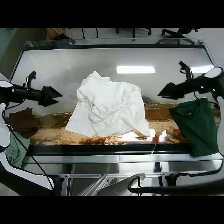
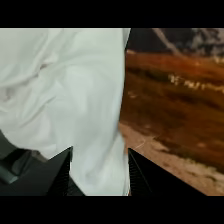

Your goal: Fold the shirts.

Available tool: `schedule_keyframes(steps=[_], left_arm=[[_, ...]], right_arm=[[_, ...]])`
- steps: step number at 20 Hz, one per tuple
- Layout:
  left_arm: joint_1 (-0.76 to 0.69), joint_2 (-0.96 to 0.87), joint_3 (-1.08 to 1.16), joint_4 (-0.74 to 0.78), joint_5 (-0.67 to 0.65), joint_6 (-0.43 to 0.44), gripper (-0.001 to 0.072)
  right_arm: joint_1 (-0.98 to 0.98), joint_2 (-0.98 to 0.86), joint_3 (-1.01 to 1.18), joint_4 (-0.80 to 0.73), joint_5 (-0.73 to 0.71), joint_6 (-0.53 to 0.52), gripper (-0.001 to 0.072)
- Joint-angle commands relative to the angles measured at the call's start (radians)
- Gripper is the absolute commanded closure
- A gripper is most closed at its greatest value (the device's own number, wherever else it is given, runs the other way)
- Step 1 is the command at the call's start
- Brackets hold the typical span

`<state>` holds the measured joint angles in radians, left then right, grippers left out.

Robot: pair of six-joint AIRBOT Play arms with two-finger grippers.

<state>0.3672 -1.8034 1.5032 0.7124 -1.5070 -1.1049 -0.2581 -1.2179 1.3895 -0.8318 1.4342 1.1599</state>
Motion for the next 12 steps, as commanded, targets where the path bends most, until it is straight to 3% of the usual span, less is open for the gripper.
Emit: schedule_keyframes(steps=[1,2,6,12], left_arm=[[0.000,-0.005,-0.131,0.051,0.031,0.062,0.0020],[-0.018,-0.005,-0.164,0.052,0.059,0.069,0.0020],[-0.114,-0.006,-0.257,0.052,0.141,0.088,0.0020],[-0.238,-0.006,-0.284,0.047,0.202,0.090,0.0020]], right_arm=[[-0.036,0.182,-0.274,0.001,0.008,-0.001,0.0204],[-0.031,0.225,-0.342,0.001,-0.015,0.000,0.0173],[-0.006,0.328,-0.583,0.005,-0.100,-0.006,0.0168],[0.133,0.292,-0.746,0.005,-0.293,-0.011,0.0158]])
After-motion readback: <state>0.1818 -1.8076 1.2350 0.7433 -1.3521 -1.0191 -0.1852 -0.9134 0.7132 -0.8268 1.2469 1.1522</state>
